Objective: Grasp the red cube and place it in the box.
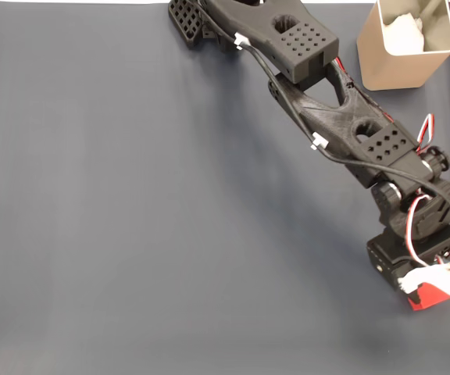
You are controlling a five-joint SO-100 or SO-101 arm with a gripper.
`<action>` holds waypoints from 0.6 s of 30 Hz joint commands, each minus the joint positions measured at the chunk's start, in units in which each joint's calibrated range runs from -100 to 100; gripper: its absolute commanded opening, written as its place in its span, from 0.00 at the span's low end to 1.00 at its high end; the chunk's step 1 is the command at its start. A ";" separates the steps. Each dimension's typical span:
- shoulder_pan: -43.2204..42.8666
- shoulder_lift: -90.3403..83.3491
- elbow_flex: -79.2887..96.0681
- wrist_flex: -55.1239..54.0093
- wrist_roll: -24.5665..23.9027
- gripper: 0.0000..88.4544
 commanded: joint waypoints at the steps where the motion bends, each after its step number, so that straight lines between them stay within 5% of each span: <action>1: -1.31 -1.22 -3.54 -0.91 -0.39 0.44; 13: -1.73 -1.48 -3.54 -1.08 -0.39 0.44; 18: -1.45 -1.31 -3.54 -0.75 0.24 0.36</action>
